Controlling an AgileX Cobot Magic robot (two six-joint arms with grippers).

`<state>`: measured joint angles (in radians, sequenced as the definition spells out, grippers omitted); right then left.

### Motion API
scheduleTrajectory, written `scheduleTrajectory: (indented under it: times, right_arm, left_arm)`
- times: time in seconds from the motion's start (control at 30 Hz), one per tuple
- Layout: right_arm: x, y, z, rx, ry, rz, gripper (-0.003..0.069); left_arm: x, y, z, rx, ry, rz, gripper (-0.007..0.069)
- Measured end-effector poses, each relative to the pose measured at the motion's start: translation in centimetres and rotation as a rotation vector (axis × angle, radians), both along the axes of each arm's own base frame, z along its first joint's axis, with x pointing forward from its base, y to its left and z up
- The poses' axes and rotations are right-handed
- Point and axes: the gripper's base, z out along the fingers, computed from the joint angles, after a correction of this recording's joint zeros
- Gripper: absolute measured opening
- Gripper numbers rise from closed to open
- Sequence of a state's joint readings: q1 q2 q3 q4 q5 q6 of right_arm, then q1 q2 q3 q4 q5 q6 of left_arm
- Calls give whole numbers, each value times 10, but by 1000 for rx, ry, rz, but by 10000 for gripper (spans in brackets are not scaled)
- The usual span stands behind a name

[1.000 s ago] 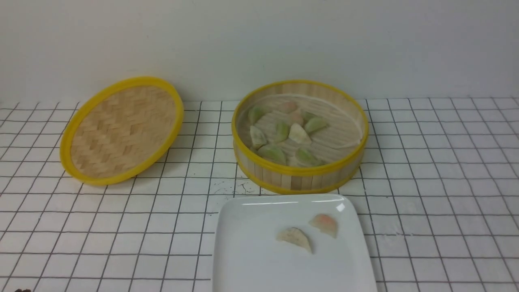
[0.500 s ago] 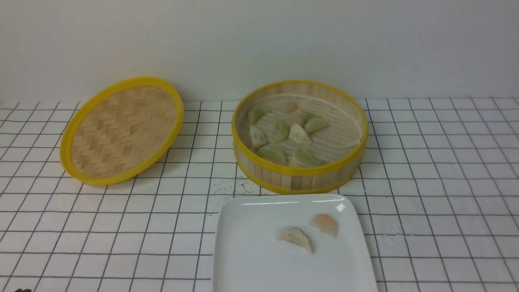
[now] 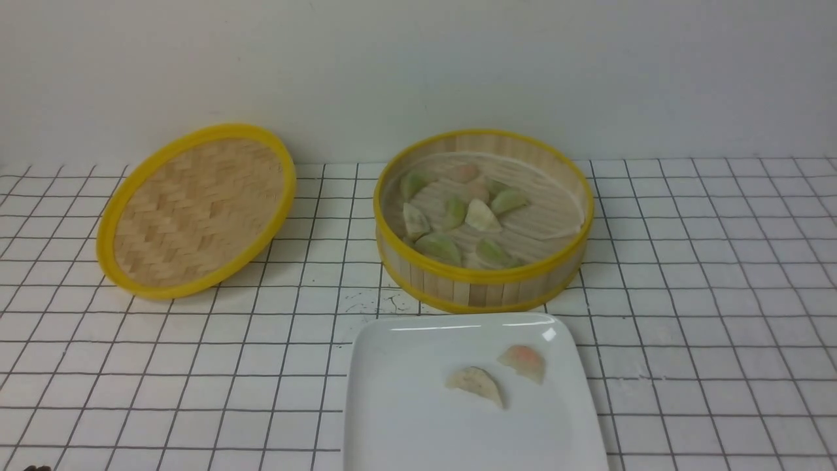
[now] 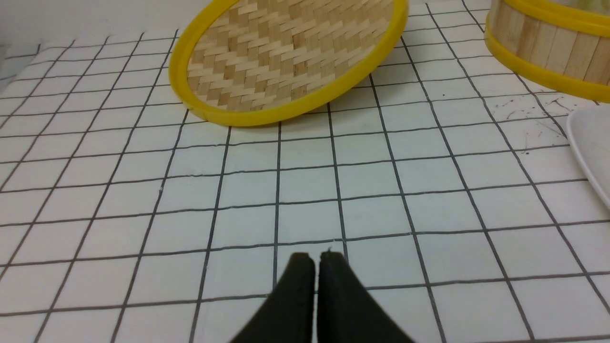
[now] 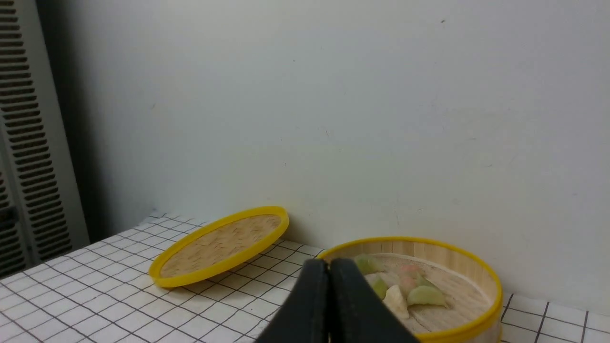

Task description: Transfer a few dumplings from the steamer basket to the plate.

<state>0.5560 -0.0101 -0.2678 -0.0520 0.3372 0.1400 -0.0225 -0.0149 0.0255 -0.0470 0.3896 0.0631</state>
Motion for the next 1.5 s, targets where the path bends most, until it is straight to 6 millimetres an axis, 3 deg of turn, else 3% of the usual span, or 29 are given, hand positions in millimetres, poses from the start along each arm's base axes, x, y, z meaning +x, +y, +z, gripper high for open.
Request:
scheduleTrajectory:
  times: [0.17,0.23,0.33,0.43,1.5]
  right_arm:
    - [12,-4,-28,-42,76,-220,-10]
    - [17,-7,-44,-54,124,-311,-10]
    - [24,-14,-85,-86,253,-468,-10]
    - [25,-17,-99,-98,319,-530,-10]
    - [25,-18,-100,-99,323,-545,-10]
  left_arm:
    - [0,0,0,0,0,0,-6]
    - [0,0,0,0,0,0,-6]
    - [0,0,0,0,0,0,-6]
    - [0,0,0,0,0,0,-6]
    - [0,0,0,0,0,0,-6]
